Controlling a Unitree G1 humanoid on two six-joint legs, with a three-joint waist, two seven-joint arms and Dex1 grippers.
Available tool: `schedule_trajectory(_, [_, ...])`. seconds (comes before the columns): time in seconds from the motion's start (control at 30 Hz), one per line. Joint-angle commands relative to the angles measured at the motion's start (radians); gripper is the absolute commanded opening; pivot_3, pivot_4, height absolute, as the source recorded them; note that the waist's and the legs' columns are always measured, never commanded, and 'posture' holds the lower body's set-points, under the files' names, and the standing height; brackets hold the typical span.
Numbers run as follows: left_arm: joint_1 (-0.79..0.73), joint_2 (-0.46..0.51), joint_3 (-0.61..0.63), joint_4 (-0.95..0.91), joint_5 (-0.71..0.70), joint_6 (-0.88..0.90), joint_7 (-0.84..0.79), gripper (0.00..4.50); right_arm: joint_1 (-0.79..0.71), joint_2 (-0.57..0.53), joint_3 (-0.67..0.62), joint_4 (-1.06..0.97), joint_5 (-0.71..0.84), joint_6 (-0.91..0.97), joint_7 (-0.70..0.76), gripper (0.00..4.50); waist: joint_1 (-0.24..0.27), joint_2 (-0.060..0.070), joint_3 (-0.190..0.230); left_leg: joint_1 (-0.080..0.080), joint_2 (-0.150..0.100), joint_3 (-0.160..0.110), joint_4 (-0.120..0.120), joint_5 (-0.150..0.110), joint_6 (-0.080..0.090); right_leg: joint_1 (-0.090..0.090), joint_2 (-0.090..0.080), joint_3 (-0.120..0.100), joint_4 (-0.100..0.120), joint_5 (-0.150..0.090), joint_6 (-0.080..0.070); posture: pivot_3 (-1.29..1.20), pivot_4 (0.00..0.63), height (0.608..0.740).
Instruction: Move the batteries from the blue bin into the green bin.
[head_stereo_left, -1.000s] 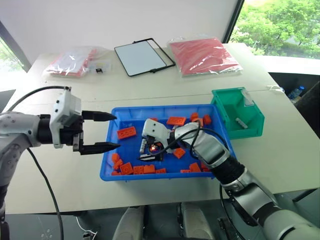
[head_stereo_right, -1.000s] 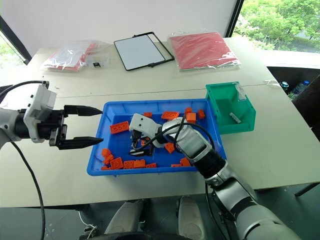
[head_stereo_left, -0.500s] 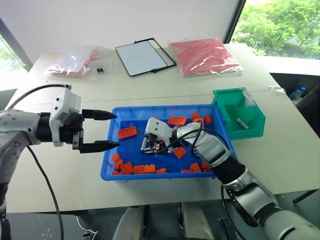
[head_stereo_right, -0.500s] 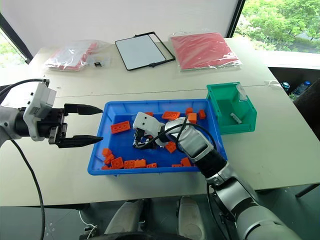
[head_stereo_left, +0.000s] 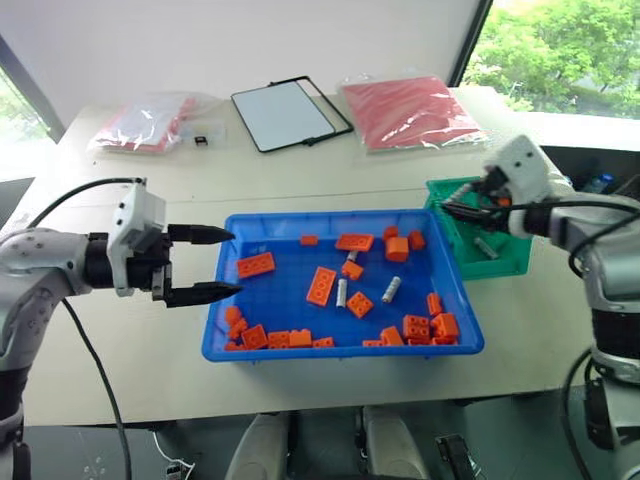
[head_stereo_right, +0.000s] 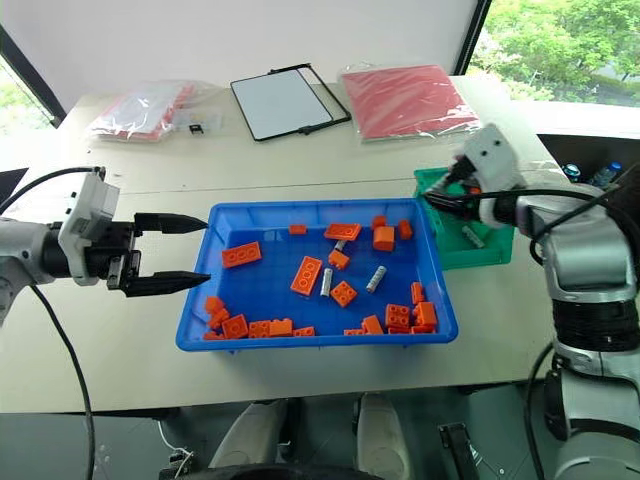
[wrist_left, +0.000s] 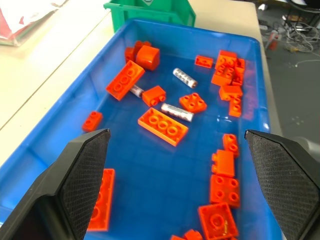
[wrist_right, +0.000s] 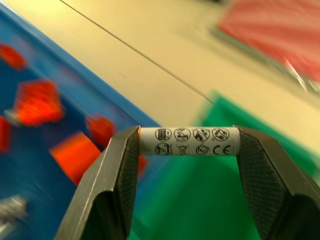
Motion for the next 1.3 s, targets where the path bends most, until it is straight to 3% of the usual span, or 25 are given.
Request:
schedule_trajectory(0.03, [-0.026, -0.007, 0.011, 0.007, 0.003, -0.022, 0.009, 4.50, -0.021, 0.008, -0.055, 0.035, 0.010, -0.045, -0.054, 2.24, -0.002, 0.001, 0.001, 0.000, 0.001, 0.001, 0.000, 0.000, 0.000, 0.000, 0.000, 0.000, 0.000, 0.000, 0.000, 0.00, 0.150, 0.735])
schedule_trajectory(0.17, [-0.047, -0.034, 0.003, 0.015, -0.005, -0.009, 0.035, 4.50, -0.024, 0.027, -0.044, 0.060, 0.017, -0.077, -0.084, 4.22, 0.003, 0.001, 0.001, 0.000, 0.002, 0.001, 0.001, 0.000, 0.000, -0.001, 0.004, 0.000, 0.001, 0.001, -0.001, 0.00, 0.150, 0.735])
schedule_trajectory(0.2, [-0.047, -0.041, 0.000, 0.015, 0.000, -0.011, 0.040, 4.50, -0.022, 0.022, -0.031, 0.062, 0.008, -0.093, -0.087, 4.45, 0.005, 0.001, 0.001, 0.000, 0.002, 0.001, 0.001, 0.000, 0.000, 0.000, 0.004, 0.000, 0.001, 0.001, -0.001, 0.00, 0.150, 0.735])
schedule_trajectory(0.3, [-0.038, -0.048, 0.001, 0.010, 0.003, -0.013, 0.046, 4.50, -0.018, 0.021, -0.026, 0.037, 0.023, -0.099, -0.080, 4.45, 0.009, 0.001, 0.001, 0.000, 0.002, 0.001, 0.001, 0.000, 0.000, 0.000, 0.004, 0.001, 0.000, 0.001, -0.001, 0.00, 0.150, 0.735])
schedule_trajectory(0.5, [0.012, -0.045, 0.031, -0.009, -0.016, -0.001, 0.051, 4.50, -0.011, 0.092, -0.031, -0.267, 0.248, 0.036, -0.008, 4.45, 0.004, 0.002, 0.001, 0.000, 0.003, 0.000, 0.000, 0.000, 0.000, 0.000, 0.004, 0.001, 0.000, 0.001, -0.001, 0.00, 0.150, 0.735])
schedule_trajectory(0.63, [0.024, -0.043, 0.027, -0.020, -0.017, 0.000, 0.053, 4.50, 0.035, 0.105, 0.098, -0.375, 0.305, -0.015, 0.096, 4.45, 0.009, 0.001, 0.001, 0.000, 0.004, 0.000, 0.001, 0.000, 0.000, 0.000, 0.005, 0.001, 0.000, 0.001, -0.001, 0.00, 0.150, 0.735])
schedule_trajectory(0.9, [-0.003, -0.043, 0.010, -0.010, -0.010, -0.006, 0.049, 4.50, -0.001, 0.103, 0.435, -0.237, 0.183, -0.180, 0.289, 4.45, 0.010, 0.001, 0.001, 0.000, 0.004, -0.001, 0.001, 0.000, 0.000, 0.005, 0.006, -0.001, -0.009, 0.002, -0.003, 0.00, 0.150, 0.735])
schedule_trajectory(1.3, [0.025, -0.032, 0.044, -0.042, -0.023, 0.005, 0.060, 4.50, -0.046, 0.161, 0.569, -0.071, 0.074, -0.232, 0.340, 4.45, 0.010, 0.001, 0.001, 0.000, 0.004, -0.001, 0.001, 0.000, 0.000, 0.004, 0.006, -0.001, -0.009, 0.002, -0.003, 0.00, 0.150, 0.735])
